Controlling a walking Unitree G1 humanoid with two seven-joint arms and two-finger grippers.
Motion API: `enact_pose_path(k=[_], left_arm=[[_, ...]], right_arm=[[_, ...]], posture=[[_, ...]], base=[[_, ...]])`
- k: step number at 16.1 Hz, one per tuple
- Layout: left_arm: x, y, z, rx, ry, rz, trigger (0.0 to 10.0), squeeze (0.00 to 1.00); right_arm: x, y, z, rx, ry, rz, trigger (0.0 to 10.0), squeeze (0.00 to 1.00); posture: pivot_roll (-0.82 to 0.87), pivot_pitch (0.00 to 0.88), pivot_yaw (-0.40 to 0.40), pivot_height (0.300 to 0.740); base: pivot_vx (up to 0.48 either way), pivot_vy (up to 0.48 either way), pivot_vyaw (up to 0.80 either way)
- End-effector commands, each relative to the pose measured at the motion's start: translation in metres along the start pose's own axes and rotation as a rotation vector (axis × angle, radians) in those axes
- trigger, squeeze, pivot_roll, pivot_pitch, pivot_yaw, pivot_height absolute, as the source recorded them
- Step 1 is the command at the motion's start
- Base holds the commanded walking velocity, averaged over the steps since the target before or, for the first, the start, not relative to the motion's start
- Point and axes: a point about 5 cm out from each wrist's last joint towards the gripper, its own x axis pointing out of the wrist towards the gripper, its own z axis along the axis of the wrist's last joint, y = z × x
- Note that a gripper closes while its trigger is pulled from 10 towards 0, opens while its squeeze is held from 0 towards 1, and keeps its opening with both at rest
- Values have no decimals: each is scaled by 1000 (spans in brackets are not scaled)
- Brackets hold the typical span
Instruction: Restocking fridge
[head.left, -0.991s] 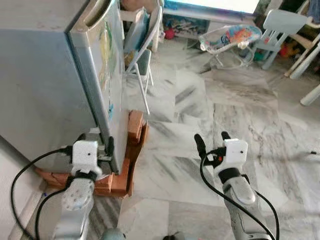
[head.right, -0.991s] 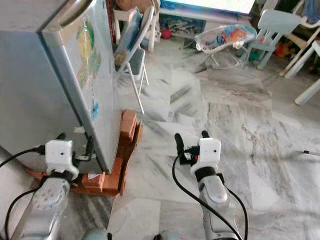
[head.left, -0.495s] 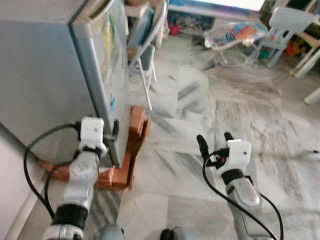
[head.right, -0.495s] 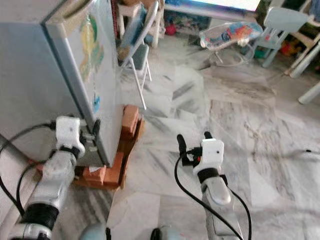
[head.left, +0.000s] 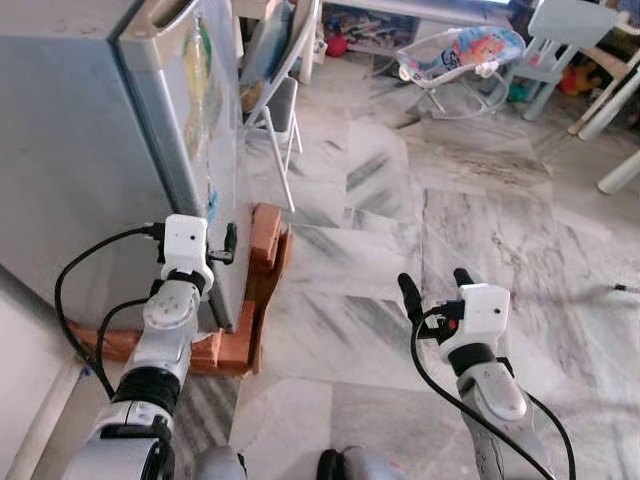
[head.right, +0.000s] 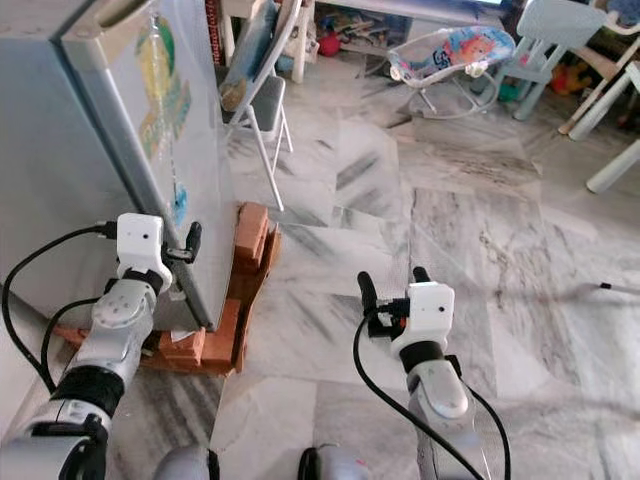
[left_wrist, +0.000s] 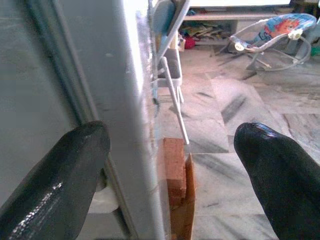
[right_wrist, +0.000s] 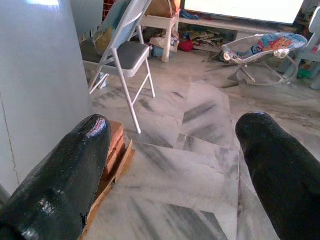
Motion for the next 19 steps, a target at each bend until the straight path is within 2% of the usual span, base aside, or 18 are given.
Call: enact_pose_path(k=[1, 7, 10, 15, 18, 19], left_arm=[[2, -2, 0, 9, 3, 3, 10000, 0], [20, 6, 11, 55, 25, 61, 10000, 0], [24, 5, 15, 57, 16, 62, 10000, 0], [17, 5, 4, 75, 35, 82, 10000, 0], [17, 12, 3, 118, 49, 118, 10000, 0], [17, 15, 3, 107, 55, 129, 10000, 0]], right_arm=[[-3, -5, 2, -9, 2, -15, 10000, 0], [-6, -4, 3, -5, 11, -14, 10000, 0], [-11, -4, 0, -6, 27, -11, 10000, 0], [-13, -4, -3, -5, 45, -12, 10000, 0], [-13, -3, -3, -3, 45, -8, 10000, 0], [-13, -2, -3, -2, 45, -9, 10000, 0]], posture=[[38, 148, -94, 740], [25, 151, -90, 740], [24, 152, -86, 740], [22, 155, -80, 740], [25, 156, -79, 740], [24, 154, -76, 740]], base=[[0, 0, 0], [0, 0, 0], [0, 0, 0], [0, 0, 0], [0, 0, 0], [0, 0, 0]])
